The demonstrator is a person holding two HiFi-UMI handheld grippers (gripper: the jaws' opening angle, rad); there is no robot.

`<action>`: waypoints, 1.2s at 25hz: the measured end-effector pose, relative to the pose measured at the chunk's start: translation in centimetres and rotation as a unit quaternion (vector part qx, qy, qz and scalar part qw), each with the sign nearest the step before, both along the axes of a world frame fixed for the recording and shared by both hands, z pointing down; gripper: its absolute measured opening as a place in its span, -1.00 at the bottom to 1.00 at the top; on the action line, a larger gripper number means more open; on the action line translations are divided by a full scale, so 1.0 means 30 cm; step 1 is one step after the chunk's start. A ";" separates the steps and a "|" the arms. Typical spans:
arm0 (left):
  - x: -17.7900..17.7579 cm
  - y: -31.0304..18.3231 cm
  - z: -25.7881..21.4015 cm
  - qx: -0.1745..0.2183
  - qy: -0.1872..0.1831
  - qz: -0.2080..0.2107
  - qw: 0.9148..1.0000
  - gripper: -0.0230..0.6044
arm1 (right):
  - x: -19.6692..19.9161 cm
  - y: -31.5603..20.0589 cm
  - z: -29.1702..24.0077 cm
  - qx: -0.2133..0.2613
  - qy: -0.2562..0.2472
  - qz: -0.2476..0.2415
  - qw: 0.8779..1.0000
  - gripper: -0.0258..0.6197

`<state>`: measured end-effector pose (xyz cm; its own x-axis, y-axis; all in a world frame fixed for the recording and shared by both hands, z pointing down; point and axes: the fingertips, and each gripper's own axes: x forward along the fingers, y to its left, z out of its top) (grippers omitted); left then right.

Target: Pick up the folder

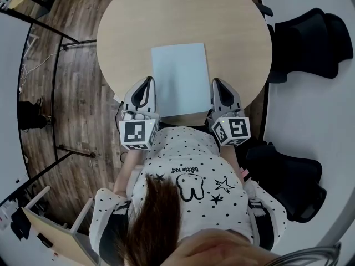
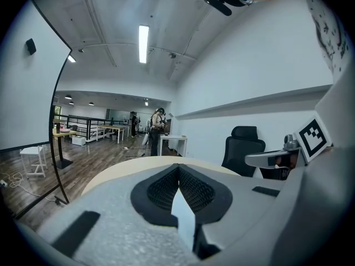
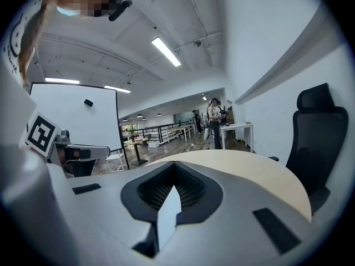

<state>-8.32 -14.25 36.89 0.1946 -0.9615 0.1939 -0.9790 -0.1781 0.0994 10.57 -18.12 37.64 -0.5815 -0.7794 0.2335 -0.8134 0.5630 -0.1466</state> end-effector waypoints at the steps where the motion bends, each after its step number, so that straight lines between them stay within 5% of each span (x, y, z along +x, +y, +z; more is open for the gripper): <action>1: 0.003 -0.003 -0.001 0.001 0.005 0.002 1.000 -0.87 | 0.002 -0.005 -0.001 0.001 -0.002 -0.002 1.000 -0.90; 12: -0.012 -0.072 0.023 -0.022 0.028 0.001 0.999 -0.85 | 0.011 -0.069 0.016 -0.013 0.000 -0.032 0.999 -0.90; 14: -0.019 -0.086 0.034 -0.030 0.033 0.004 0.999 -0.55 | 0.004 -0.082 0.021 -0.014 0.003 -0.033 0.999 -0.89; 18: -0.034 -0.102 0.067 -0.044 0.043 0.003 0.998 -0.50 | -0.016 -0.103 0.053 -0.026 0.006 -0.042 0.999 -0.68; 30: -0.013 -0.143 0.138 -0.071 0.058 -0.001 0.996 -0.43 | -0.005 -0.163 0.151 -0.065 0.011 -0.059 0.996 -0.51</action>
